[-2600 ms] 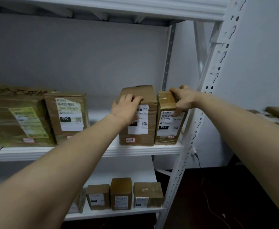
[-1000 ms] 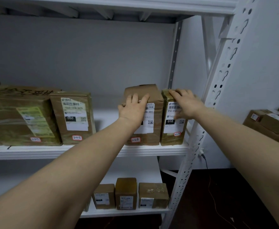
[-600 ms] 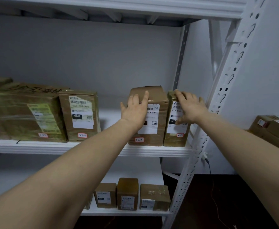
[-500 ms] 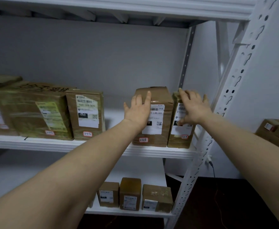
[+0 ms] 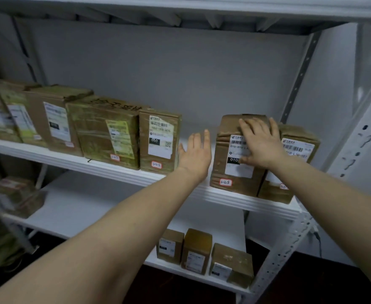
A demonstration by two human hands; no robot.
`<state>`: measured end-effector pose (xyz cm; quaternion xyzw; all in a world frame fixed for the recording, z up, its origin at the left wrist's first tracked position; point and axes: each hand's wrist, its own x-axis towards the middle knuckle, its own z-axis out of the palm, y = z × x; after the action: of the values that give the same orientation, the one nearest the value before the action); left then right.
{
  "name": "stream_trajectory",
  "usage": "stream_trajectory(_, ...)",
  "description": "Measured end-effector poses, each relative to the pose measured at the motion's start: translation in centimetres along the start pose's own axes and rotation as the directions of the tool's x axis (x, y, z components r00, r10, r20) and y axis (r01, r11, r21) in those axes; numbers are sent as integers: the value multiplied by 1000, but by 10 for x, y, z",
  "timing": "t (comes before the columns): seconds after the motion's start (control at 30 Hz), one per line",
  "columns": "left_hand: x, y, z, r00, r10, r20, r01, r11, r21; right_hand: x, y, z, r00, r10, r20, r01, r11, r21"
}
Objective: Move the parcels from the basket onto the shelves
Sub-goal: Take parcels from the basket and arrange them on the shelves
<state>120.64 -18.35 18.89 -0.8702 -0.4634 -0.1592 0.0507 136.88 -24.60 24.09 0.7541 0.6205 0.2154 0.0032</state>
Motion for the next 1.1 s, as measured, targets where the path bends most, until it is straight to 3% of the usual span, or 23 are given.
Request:
stream_trajectory(0.3, -18, -27, 5, 995, -76, 58, 72, 995, 73, 2, -22, 1, 998, 11, -54, -8, 999, 46)
stream_trajectory(0.5, -46, -70, 2, 983, -158, 95, 146, 982, 122, 14, -108, 0, 942, -279, -185, 306, 943, 133)
stream_trajectory(0.63, -85, -128, -2, 953, -260, 158, 237, 959, 155, 7, -180, 7, 885, -450, -120, 465, 871, 159)
stream_trajectory(0.87, -189, -272, -24, 816, -528, 233, 511, 849, 136, 6, -328, -17, 763, -646, 24, 633, 755, 173)
stream_trajectory(1.1, -325, -439, -50, 623, -748, 227, 732, 661, 167, -11, -547, -49, 586, -809, 47, 777, 577, 254)
